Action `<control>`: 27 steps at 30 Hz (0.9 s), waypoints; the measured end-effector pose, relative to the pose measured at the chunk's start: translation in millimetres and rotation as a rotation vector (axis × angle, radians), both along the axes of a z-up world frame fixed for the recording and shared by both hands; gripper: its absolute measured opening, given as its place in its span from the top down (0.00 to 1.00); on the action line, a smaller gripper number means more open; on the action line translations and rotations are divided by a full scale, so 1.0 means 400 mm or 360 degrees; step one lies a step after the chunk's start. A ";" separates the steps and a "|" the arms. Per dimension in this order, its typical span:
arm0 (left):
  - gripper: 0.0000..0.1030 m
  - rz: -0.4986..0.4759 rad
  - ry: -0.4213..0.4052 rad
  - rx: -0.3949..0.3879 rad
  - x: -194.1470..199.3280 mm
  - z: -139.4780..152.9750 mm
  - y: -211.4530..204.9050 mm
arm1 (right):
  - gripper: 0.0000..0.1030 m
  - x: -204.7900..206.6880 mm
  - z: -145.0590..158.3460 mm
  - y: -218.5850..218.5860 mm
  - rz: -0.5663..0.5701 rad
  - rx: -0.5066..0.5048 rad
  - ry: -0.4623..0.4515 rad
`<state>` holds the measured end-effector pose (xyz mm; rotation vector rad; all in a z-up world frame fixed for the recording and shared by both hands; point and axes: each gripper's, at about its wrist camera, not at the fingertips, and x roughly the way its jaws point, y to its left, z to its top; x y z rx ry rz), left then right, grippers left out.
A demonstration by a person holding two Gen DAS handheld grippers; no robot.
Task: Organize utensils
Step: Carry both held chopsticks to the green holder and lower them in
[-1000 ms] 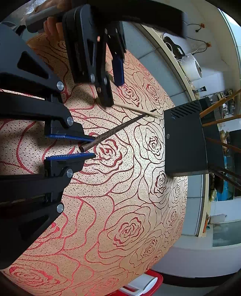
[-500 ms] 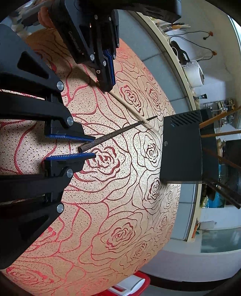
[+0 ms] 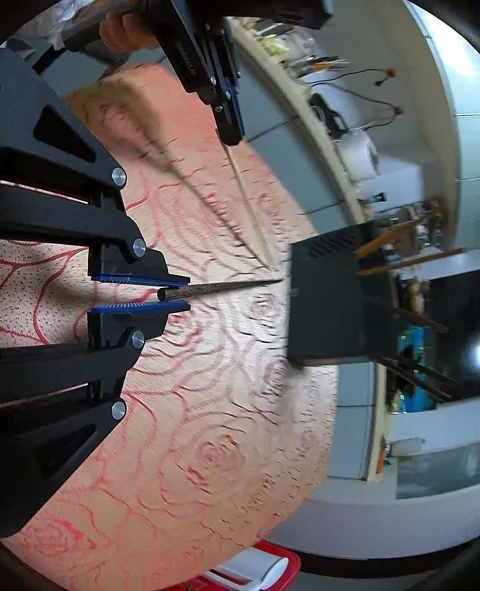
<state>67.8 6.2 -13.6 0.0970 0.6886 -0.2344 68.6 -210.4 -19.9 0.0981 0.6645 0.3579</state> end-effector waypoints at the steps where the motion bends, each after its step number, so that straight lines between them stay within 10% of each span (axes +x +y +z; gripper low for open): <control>1: 1.00 0.0006 -0.0029 -0.0004 -0.004 0.022 0.009 | 0.92 -0.003 0.016 -0.008 -0.0003 0.0023 -0.0020; 11: 1.00 0.0017 -0.0162 -0.0022 -0.004 0.099 0.039 | 0.92 0.010 0.139 -0.077 -0.0033 0.0185 -0.0175; 18: 0.76 0.0001 -0.0027 -0.0003 -0.002 -0.001 0.073 | 0.92 0.006 0.132 -0.087 -0.0039 0.0200 -0.0163; 27: 0.75 0.0000 0.0194 0.0117 0.009 -0.150 0.081 | 0.92 0.006 0.139 -0.093 -0.0044 0.0213 -0.0170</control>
